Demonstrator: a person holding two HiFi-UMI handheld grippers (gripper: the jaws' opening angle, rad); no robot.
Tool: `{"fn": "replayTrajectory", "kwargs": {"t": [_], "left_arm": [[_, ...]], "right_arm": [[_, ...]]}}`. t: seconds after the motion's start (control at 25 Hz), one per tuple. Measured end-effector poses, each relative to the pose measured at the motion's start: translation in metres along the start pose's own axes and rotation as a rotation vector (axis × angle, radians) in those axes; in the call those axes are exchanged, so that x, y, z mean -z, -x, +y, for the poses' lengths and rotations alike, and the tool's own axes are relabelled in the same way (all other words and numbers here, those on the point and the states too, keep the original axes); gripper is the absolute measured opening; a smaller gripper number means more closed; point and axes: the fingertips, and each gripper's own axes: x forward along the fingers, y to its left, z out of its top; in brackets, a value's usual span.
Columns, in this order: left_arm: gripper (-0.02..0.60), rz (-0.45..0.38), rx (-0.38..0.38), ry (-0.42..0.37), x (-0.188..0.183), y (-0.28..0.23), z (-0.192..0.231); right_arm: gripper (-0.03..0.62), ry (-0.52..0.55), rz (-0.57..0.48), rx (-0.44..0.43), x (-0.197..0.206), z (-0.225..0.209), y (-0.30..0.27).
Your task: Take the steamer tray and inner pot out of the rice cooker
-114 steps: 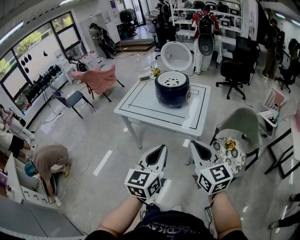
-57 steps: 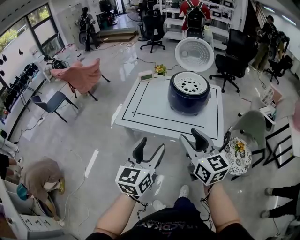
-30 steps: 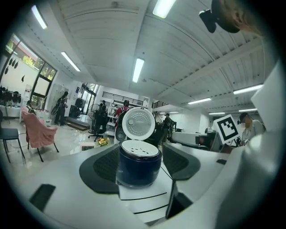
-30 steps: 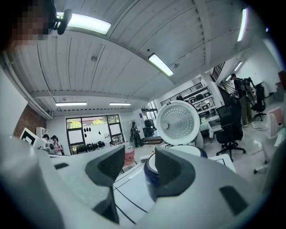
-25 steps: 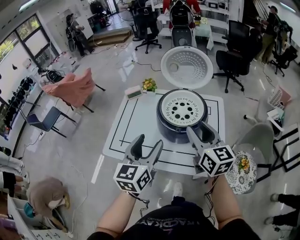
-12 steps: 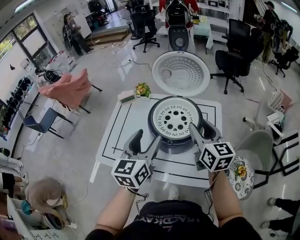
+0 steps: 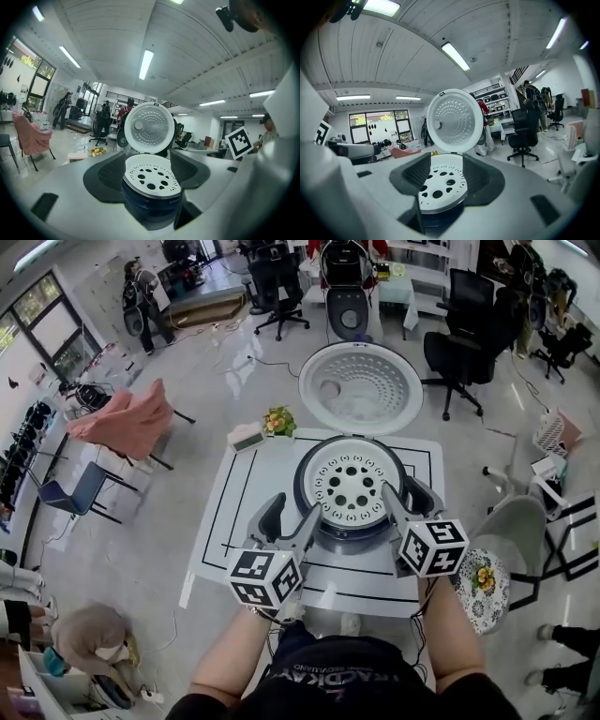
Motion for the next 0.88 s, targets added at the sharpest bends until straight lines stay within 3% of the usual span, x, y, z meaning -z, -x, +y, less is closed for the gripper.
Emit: {"fn": "replayTrajectory", "kwargs": {"t": [0.44, 0.88], "left_arm": [[0.291, 0.115, 0.169, -0.064, 0.004, -0.064, 0.037], [0.291, 0.242, 0.214, -0.157, 0.041, -0.116, 0.056]], "right_arm": [[0.198, -0.02, 0.052, 0.245, 0.012, -0.023, -0.031], [0.199, 0.045, 0.21, 0.419, 0.048, -0.044, -0.041]]}}
